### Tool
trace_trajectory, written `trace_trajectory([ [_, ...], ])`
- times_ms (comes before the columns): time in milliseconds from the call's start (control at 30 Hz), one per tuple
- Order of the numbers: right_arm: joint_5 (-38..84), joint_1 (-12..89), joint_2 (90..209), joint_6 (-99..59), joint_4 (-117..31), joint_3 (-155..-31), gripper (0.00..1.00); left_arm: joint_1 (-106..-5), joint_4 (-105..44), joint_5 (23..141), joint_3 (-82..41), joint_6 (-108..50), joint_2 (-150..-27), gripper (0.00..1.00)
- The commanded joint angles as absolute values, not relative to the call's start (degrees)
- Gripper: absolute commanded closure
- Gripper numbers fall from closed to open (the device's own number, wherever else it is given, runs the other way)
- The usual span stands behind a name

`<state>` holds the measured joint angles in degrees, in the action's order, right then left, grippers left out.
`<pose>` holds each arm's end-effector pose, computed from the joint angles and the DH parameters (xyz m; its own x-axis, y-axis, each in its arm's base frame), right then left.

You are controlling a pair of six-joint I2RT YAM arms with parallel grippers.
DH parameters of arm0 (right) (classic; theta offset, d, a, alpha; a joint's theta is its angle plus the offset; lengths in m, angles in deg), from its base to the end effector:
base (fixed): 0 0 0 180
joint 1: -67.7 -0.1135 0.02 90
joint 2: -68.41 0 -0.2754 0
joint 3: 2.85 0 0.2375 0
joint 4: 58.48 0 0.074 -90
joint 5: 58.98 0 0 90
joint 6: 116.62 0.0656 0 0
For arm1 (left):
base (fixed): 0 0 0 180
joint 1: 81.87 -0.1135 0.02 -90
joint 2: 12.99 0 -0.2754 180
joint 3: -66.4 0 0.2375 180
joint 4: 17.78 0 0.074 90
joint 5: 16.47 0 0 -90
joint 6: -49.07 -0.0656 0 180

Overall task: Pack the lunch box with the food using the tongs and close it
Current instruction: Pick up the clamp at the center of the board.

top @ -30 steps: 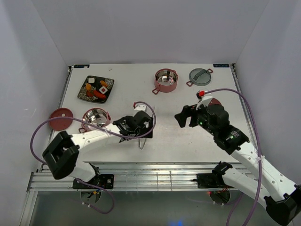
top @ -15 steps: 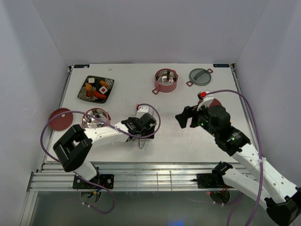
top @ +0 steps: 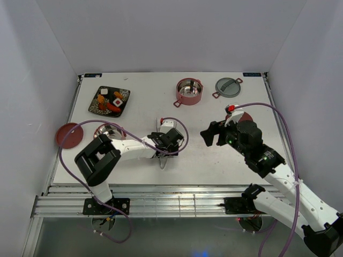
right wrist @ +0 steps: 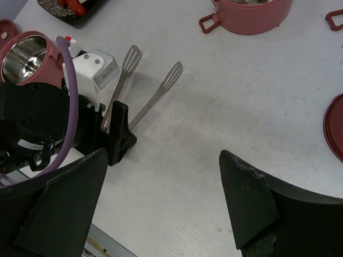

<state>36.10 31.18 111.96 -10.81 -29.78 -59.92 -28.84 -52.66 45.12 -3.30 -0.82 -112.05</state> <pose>0.1528 0.1059 0.3223 -0.3453 0.0820 -0.9349 -0.4469 0.8616 0.2406 0.2220 -0.2430 0.1504 -0.7869 0.1031 -0.6084 0.0934 0.9945 0.0477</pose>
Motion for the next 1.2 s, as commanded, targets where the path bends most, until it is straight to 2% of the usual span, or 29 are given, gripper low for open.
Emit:
trace_trajectory([
  [0,37.00,30.87,111.57,-11.86,-30.84,-60.11,0.10,-29.57,-52.62,43.73,-4.05,-0.16,-111.87,0.15],
  [700,37.35,30.87,111.66,-11.86,-30.23,-60.46,0.10,-34.85,-47.09,49.88,-0.26,-3.05,-109.67,0.16],
  [933,37.26,30.87,111.92,-11.86,-30.14,-60.64,0.10,-34.94,-48.75,51.11,0.00,-2.79,-109.23,0.21],
  [1033,37.00,30.87,111.92,-11.77,-30.31,-60.64,0.10,-34.94,-50.77,51.46,0.00,-2.53,-108.79,0.28],
  [1100,36.65,30.87,112.09,-11.68,-30.23,-60.73,0.10,-34.68,-52.44,51.29,-0.44,-2.18,-108.09,0.29],
  [1167,36.47,30.87,112.10,-11.60,-30.23,-60.90,0.10,-34.41,-54.89,50.41,-1.14,-1.82,-106.25,0.25],
])
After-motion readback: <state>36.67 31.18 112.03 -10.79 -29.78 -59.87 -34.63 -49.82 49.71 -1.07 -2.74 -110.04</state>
